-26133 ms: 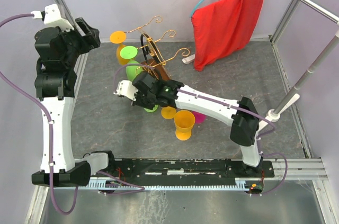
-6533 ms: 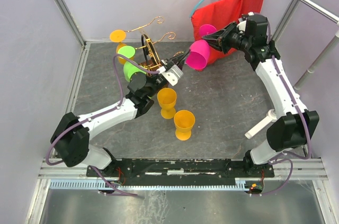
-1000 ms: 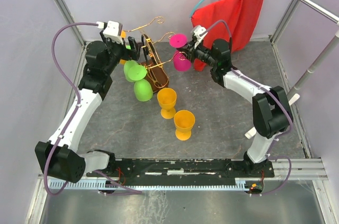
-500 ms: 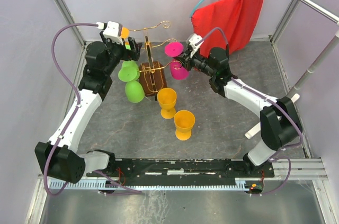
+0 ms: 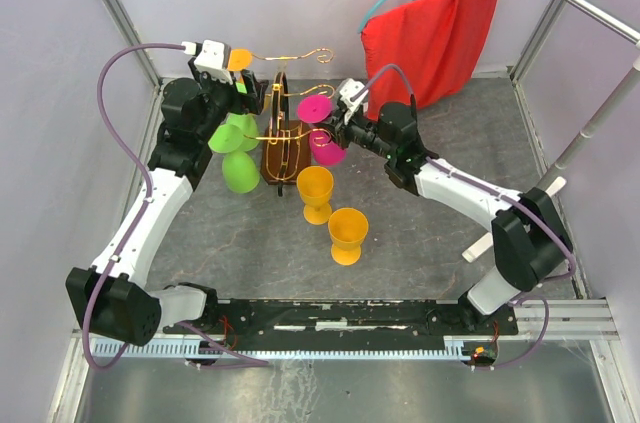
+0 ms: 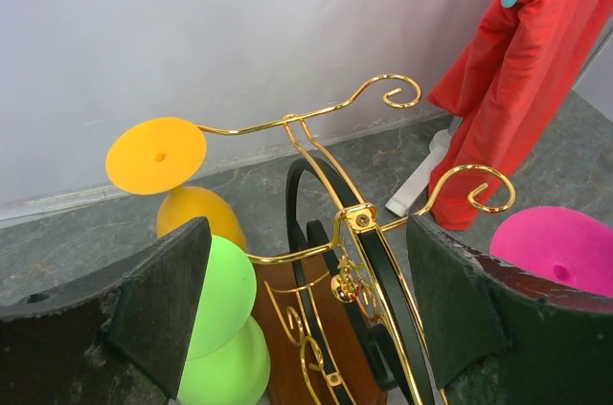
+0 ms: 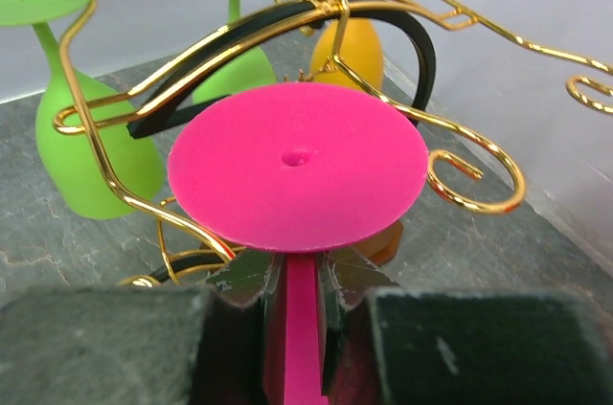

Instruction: Place the wine glass upside down on the wine glass rack

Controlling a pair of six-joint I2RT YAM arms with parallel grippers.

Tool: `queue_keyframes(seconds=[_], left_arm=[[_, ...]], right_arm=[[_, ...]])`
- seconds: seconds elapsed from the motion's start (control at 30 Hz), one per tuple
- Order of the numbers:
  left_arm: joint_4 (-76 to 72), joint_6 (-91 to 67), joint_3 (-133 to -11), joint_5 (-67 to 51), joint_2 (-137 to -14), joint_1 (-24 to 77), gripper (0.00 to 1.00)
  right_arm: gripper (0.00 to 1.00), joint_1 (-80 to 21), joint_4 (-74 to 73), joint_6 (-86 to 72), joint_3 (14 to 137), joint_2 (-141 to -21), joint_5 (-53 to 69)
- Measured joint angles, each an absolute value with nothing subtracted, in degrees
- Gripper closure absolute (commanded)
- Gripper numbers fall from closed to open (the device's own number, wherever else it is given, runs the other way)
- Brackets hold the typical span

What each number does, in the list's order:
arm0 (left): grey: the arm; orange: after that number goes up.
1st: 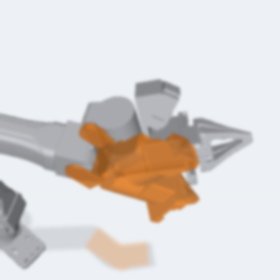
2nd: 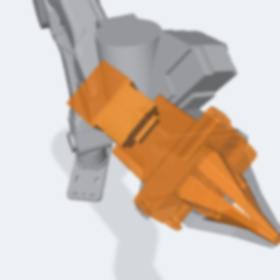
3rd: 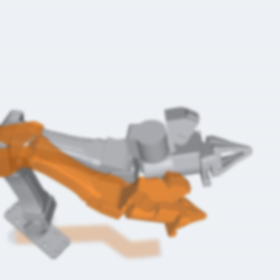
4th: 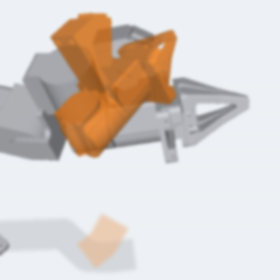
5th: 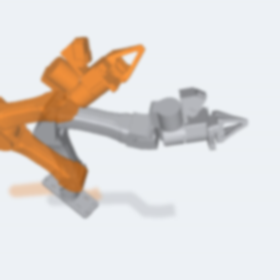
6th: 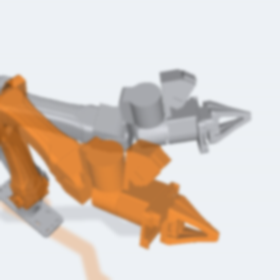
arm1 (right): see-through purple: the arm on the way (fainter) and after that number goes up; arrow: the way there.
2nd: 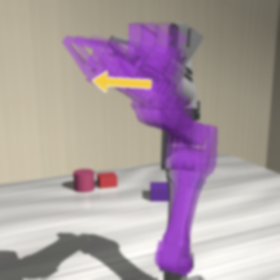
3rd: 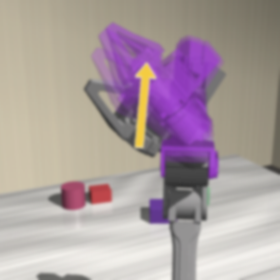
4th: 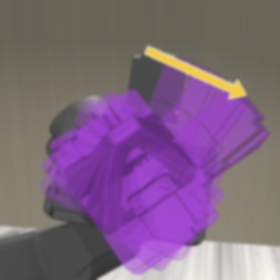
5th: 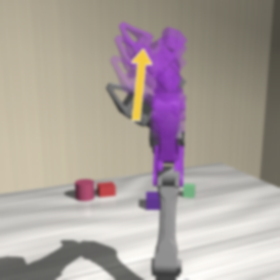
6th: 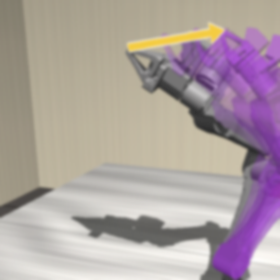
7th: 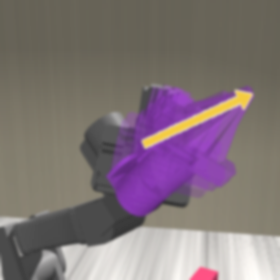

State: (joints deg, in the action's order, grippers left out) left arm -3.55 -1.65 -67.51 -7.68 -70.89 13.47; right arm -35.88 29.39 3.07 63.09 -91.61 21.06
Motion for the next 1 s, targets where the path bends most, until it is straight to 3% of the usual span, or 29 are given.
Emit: queue_keyframes(seconds=[0.63, 1.0], left_arm=[[-3.88, -1.65, -67.51, -7.94, -72.23, 13.47, 0.11], [-4.62, -1.65, -67.51, -8.03, -72.62, 13.3, 0.11]], right_arm=[[0.99, -25.26, 29.43, 1.43, 61.14, -89.49, 19.75], [0.99, -22.83, 37.82, -1.72, 69.12, -103.37, 28.34]])
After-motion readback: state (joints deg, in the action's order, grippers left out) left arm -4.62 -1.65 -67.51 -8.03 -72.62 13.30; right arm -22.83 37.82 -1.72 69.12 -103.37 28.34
